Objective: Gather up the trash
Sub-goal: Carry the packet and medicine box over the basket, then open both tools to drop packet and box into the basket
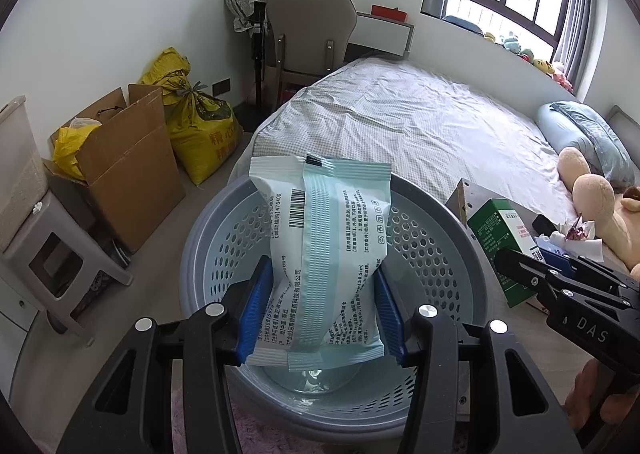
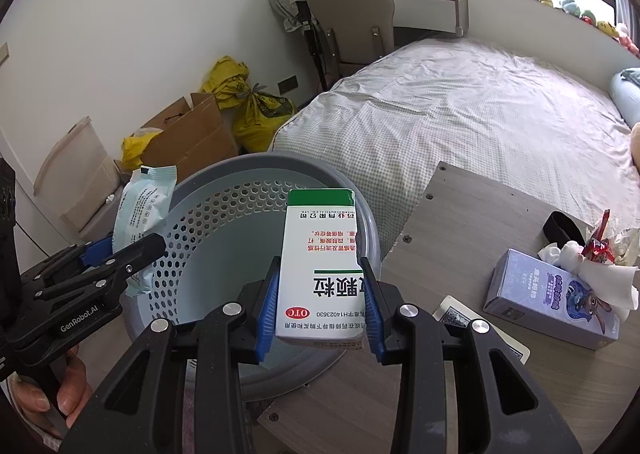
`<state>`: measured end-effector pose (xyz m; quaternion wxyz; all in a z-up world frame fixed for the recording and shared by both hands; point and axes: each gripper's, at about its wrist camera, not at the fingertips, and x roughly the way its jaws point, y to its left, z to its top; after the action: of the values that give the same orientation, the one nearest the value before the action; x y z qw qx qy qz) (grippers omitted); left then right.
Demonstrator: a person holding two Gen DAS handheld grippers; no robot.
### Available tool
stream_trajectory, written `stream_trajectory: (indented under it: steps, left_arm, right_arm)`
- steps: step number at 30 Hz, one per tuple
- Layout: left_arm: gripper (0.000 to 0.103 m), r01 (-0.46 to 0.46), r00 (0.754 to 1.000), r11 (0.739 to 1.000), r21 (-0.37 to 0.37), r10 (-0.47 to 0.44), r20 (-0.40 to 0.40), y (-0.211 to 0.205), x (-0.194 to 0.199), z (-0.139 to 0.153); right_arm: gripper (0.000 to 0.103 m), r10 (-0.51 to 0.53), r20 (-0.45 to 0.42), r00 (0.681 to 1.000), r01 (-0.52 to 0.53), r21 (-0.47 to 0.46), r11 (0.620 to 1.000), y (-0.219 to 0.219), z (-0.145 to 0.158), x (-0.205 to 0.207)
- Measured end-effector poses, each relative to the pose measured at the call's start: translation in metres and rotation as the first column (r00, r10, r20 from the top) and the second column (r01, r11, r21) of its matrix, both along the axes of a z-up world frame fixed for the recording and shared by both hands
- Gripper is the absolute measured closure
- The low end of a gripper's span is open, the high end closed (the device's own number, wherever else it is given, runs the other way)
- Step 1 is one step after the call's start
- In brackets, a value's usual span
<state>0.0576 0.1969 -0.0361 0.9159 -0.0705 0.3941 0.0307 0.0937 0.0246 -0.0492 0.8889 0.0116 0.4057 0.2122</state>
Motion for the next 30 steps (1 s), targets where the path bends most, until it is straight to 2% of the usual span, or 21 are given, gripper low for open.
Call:
stream_trajectory:
  steps: [11,22,26,30]
  left_arm:
    - [0.055,-0.002,1.000,1.000,0.012,0.003,-0.025,-0.002,0.018,-0.011]
    - [0.055,-0.010,0.999,1.000,0.001,0.010,-0.038,0.001,0.020,-0.015]
    - [0.048,-0.015,0.999,1.000,0.001,0.015,-0.032,0.001,0.016,-0.013]
    - [0.046,-0.018,0.999,1.000,0.005,0.018,-0.030,0.001,0.012,-0.011]
  right_arm:
    - [0.066,0.028,-0.013,1.000,-0.028,0.011,1.000,0.013,-0.004,0.016]
    - [0.066,0.045,-0.011,0.999,-0.045,0.000,0.999,0.026,-0.008,0.017]
    - [0.066,0.042,0.004,0.999,-0.042,0.003,0.999,0.024,-0.003,0.014]
    - [0.065,0.042,0.008,0.999,-0.042,0.007,0.999,0.023,-0.002,0.010]
